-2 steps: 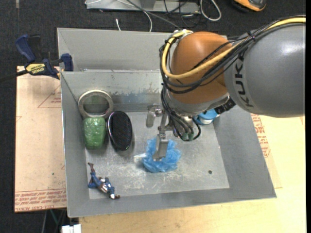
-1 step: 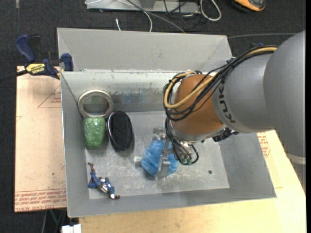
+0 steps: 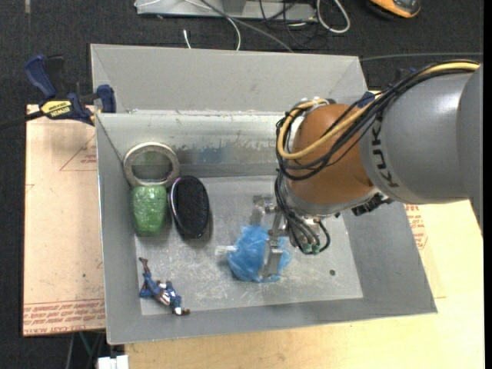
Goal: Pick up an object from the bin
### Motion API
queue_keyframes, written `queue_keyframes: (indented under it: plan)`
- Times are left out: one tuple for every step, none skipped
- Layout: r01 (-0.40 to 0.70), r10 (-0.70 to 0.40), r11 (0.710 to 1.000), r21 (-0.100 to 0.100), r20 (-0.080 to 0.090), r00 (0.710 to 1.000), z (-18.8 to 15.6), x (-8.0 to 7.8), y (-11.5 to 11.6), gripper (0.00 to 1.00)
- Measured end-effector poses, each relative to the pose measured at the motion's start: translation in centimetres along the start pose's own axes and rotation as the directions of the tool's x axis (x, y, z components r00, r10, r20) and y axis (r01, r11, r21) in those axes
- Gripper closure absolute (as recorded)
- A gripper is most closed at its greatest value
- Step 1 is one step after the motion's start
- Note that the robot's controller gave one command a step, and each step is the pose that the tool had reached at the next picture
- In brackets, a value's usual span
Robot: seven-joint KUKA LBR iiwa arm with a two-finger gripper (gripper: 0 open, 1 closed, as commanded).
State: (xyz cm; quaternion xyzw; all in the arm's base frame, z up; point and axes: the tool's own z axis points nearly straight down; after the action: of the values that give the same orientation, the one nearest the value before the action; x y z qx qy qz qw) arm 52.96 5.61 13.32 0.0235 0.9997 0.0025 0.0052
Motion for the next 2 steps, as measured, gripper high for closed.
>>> queue_keyframes:
  plan:
    - [-0.018, 0.018, 1.0, 0.003, -0.016, 1.0, 6.1, -0.1, 0.8, 0.0]
    - [-0.072, 0.072, 0.997, -0.002, 0.008, 0.997, 6.3, 1.5, 0.8, 0.0]
